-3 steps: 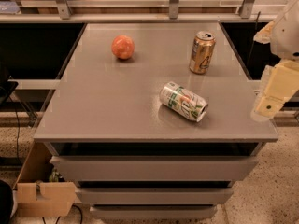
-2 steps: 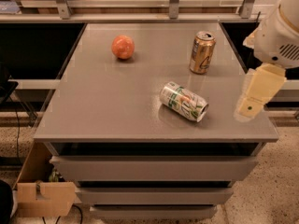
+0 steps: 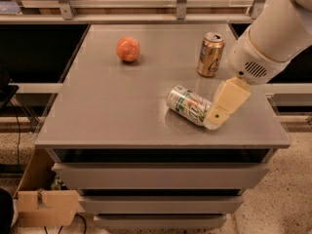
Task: Move 7up can near apple
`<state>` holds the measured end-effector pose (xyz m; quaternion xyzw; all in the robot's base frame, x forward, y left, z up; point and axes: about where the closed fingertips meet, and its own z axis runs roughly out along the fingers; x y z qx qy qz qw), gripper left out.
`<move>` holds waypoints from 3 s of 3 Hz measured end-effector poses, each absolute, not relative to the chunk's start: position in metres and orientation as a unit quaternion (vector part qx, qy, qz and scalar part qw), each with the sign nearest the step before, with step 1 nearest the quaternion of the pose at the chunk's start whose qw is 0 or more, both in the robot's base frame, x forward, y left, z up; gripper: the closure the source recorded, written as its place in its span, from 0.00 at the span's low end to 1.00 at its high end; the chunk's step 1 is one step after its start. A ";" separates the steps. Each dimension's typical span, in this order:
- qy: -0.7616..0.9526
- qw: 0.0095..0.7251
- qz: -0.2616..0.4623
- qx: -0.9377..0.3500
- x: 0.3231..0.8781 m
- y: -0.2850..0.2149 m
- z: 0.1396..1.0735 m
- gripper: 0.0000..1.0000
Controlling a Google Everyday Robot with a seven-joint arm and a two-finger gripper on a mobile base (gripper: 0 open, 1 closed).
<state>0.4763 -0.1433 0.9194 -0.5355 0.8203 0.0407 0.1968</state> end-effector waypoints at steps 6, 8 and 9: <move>0.826 0.227 0.128 -0.500 0.506 -0.074 0.846 0.62; 0.773 0.279 0.101 -0.560 0.524 -0.079 0.899 1.00; 0.773 0.279 0.101 -0.561 0.524 -0.079 0.899 1.00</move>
Offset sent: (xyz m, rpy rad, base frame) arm 0.0245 0.0559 -0.0674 0.1690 0.0514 -0.0955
